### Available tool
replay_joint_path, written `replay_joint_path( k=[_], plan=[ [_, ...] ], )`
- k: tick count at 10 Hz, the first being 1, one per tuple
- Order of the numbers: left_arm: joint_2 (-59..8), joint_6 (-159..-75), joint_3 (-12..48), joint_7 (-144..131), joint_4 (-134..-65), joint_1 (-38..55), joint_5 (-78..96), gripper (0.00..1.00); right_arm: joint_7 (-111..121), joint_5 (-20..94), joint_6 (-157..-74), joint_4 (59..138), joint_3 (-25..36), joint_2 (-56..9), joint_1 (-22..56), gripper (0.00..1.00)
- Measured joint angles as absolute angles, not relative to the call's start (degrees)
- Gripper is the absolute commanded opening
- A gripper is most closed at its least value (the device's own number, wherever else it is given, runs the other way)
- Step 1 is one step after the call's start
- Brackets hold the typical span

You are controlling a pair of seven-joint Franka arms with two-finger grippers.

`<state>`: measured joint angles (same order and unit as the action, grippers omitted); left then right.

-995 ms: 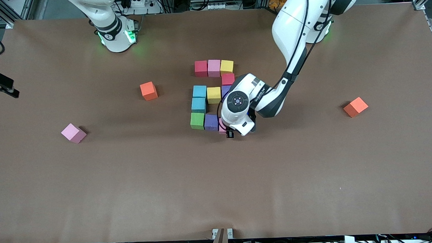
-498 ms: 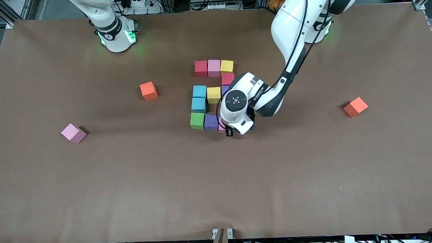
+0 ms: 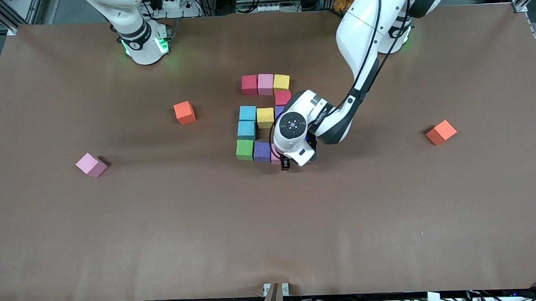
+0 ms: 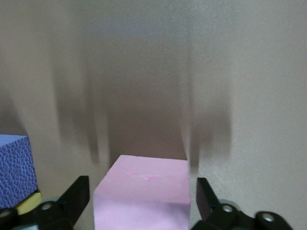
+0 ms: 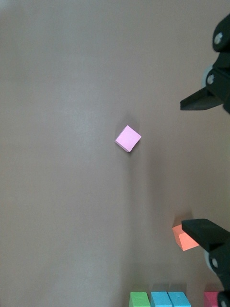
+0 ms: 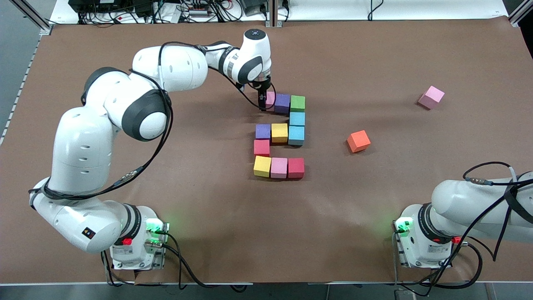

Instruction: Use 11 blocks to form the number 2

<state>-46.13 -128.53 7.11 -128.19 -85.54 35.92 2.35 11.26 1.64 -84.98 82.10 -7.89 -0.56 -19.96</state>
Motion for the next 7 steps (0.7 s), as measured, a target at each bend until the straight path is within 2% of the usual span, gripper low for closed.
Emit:
replay_joint_path(
  k=[2,3,5,6,7],
  plan=[
    [-45.11,-127.3,7.1,-127.44,-85.46,35.85,2.35,1.0,9.57,1.77,-84.98,82.01,-6.9,-0.56,-18.56,1.0],
    [-43.8,-125.55,7.09,-126.42,-85.36,35.76,2.35,1.0,7.67,1.78,-85.02,82.01,-3.19,-0.56,-14.19,1.0],
    [-40.31,-121.98,6.88,-123.79,-85.26,35.24,2.35,1.0,5.42,1.78,-85.09,82.0,9.29,-0.56,-0.57,1.0],
    [-38.46,-120.02,6.53,-122.23,-85.22,34.41,2.35,1.0,5.06,1.78,-85.09,81.99,12.66,-0.56,2.99,1.0],
    [-36.59,-117.86,6.21,-120.1,-85.17,32.65,2.27,1.0,5.04,1.78,-85.09,81.99,13.47,-0.56,3.65,1.0]
  ],
)
